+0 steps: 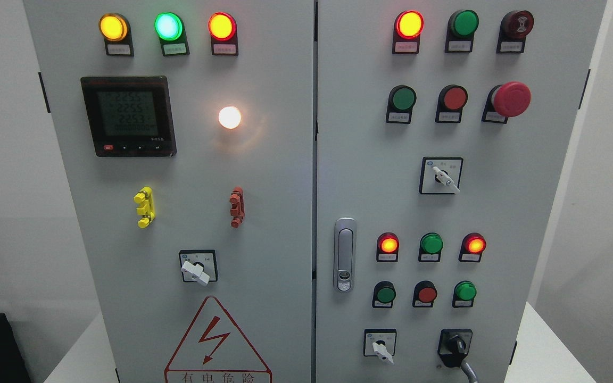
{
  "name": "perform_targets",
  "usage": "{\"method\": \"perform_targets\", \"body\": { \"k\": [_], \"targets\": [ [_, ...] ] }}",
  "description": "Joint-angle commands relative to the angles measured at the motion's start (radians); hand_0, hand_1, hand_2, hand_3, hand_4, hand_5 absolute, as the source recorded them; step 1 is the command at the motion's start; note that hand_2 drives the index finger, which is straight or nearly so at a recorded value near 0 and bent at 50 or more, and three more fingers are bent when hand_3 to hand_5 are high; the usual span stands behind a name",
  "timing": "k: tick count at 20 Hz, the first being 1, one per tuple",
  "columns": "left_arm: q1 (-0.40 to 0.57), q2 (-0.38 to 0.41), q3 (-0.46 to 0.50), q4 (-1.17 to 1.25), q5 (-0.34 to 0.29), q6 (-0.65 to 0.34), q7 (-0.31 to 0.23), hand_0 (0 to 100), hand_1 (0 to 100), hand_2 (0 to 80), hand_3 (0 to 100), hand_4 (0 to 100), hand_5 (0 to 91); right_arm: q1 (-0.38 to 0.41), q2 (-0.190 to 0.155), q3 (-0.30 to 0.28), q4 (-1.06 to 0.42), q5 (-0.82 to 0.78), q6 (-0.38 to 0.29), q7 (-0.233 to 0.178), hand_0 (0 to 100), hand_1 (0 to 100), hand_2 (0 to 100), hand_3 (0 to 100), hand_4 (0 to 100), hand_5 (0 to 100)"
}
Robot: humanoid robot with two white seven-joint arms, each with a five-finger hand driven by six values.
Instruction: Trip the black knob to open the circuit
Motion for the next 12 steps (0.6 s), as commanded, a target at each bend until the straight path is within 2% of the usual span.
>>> {"method": "perform_targets", "body": {
  "k": [1, 12],
  "targets": [
    [-0.003, 0.0, 0.001, 0.0, 0.002, -0.003, 0.0, 12, 39, 0.0, 0, 0, 0.0, -0.022, 0.005, 0.025, -0.018, 0.0, -0.008, 0.009, 0, 5, 3, 100, 99, 97],
    [-0.004, 0.0, 0.001, 0.0, 0.002, -0.002, 0.0, 12, 39, 0.0, 0, 0, 0.0, -0.02, 0.008, 0.034, -0.014, 0.0, -0.008, 0.009, 0, 5, 3, 100, 99, 97]
  ]
}}
